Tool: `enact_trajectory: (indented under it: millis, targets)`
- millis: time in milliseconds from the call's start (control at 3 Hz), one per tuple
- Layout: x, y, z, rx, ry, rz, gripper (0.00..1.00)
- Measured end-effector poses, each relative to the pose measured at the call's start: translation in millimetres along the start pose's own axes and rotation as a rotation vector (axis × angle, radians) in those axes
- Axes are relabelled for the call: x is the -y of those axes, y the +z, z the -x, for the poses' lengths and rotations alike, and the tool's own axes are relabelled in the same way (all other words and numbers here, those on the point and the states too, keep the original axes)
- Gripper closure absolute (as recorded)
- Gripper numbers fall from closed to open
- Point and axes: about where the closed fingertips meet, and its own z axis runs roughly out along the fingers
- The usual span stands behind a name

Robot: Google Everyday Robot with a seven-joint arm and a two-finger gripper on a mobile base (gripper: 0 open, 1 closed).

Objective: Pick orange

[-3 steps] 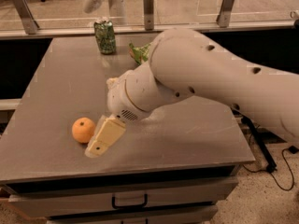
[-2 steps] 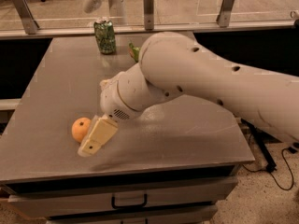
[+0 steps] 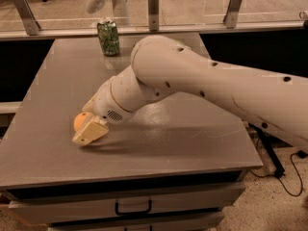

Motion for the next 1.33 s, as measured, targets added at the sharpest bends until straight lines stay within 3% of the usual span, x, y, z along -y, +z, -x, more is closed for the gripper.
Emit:
enact_trajectory:
  millis: [333, 667, 1000, 1333]
  targets:
    - [6, 8, -1, 0.010, -0.003, 0.030, 0.65]
    - [17, -1, 11, 0.033, -0.034, 0.001, 0.88]
    - [31, -36, 38, 0.090, -0.089, -0.074, 1.00]
    - [32, -39, 40, 0.094, -0.097, -0.082, 1.00]
